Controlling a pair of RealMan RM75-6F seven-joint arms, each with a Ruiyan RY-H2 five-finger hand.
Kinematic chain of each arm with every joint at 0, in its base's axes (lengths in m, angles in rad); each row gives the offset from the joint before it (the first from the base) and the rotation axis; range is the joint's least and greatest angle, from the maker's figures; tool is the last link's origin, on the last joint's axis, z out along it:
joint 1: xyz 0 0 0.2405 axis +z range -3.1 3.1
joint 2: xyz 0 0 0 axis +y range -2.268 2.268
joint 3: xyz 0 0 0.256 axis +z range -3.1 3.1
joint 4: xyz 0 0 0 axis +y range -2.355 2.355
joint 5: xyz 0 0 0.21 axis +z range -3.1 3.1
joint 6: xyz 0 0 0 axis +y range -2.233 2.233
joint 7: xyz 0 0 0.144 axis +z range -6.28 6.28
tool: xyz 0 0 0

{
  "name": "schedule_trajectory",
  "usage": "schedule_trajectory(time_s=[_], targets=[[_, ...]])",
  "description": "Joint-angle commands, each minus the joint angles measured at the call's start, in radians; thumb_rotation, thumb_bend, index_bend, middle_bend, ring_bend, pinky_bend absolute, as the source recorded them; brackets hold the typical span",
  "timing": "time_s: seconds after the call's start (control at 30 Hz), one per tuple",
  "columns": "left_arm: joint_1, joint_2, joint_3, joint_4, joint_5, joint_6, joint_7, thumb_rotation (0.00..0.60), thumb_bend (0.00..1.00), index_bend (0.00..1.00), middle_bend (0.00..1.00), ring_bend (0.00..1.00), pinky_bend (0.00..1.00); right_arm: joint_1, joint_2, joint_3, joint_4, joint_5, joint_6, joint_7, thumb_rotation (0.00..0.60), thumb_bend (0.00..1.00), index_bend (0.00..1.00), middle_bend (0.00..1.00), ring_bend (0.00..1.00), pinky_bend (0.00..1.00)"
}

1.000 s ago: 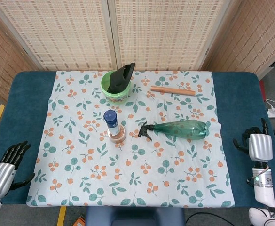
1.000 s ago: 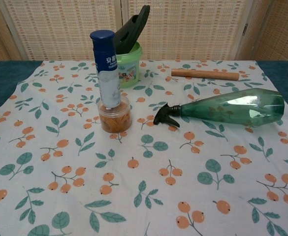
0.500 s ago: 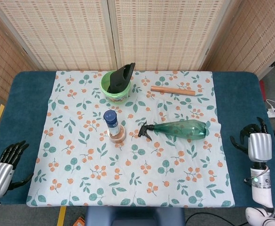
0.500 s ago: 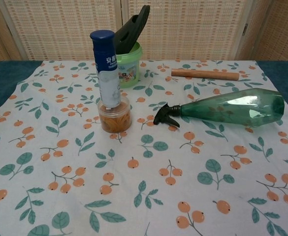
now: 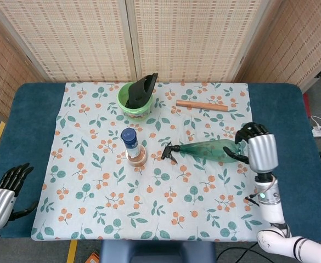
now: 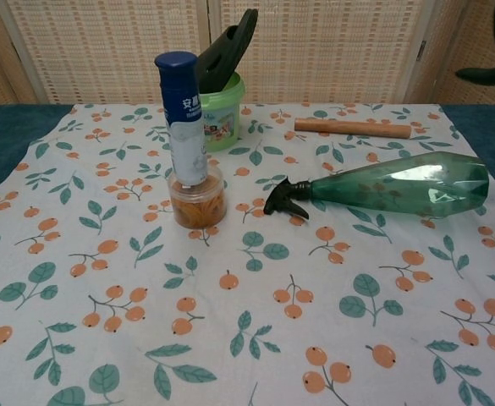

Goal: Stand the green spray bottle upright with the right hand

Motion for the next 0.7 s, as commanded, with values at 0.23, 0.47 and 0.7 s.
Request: schedule_trajectory(time_s=[0.23, 0.47, 0.7], targets=[[0.003, 0.012, -0.007, 0.0, -0.009, 0.009, -0.028, 0.6, 0.23, 0.0, 0.0, 0.0, 0.0, 0.18, 0.016, -0.03, -0.029, 0.166, -0.408, -0.442, 0.6, 0.0, 0.47, 0.48, 0.25, 0.24], [0.005, 0.021, -0.006, -0.004, -0.006, 0.013, -0.047, 0.6, 0.22, 0.0, 0.0, 0.0, 0.0, 0.216, -0.063, -0.06, 0.141, 0.235, -0.498, -0.457, 0.6, 0.0, 0.28, 0.3, 0.02, 0.0], [0.006, 0.025, -0.005, -0.008, -0.005, 0.012, -0.048, 0.6, 0.22, 0.0, 0.0, 0.0, 0.0, 0.229, -0.121, -0.058, 0.206, 0.277, -0.522, -0.413, 0.6, 0.0, 0.2, 0.25, 0.0, 0.0]])
